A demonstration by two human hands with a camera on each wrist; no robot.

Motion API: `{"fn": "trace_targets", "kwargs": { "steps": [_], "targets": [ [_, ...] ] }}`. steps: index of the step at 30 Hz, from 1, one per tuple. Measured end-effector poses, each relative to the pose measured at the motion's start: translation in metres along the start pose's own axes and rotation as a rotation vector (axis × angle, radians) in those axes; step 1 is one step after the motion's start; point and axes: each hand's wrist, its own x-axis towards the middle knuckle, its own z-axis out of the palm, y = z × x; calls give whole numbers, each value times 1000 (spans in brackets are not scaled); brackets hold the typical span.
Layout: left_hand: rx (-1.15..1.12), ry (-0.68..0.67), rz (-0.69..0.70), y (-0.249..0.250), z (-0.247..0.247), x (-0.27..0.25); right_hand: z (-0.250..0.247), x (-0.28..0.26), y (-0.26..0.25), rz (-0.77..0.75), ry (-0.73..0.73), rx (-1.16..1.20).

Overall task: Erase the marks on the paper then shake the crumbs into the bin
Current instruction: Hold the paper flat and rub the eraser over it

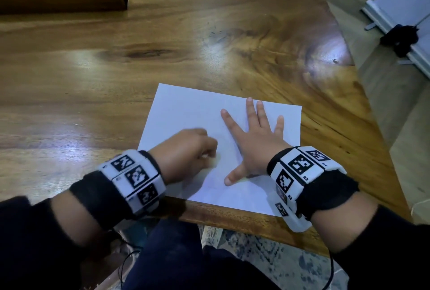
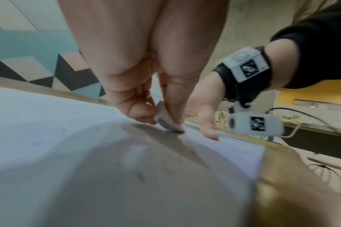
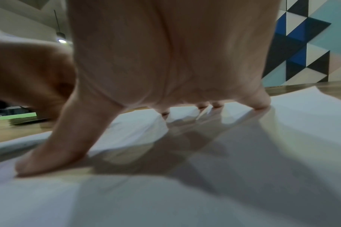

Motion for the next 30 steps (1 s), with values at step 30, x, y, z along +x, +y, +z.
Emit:
{"fn": "trace_targets", "kwargs": {
  "steps": [30],
  "targets": [
    [-5, -247, 119, 14, 11, -23, 0, 0, 1, 1, 2, 1]
  ]
}}
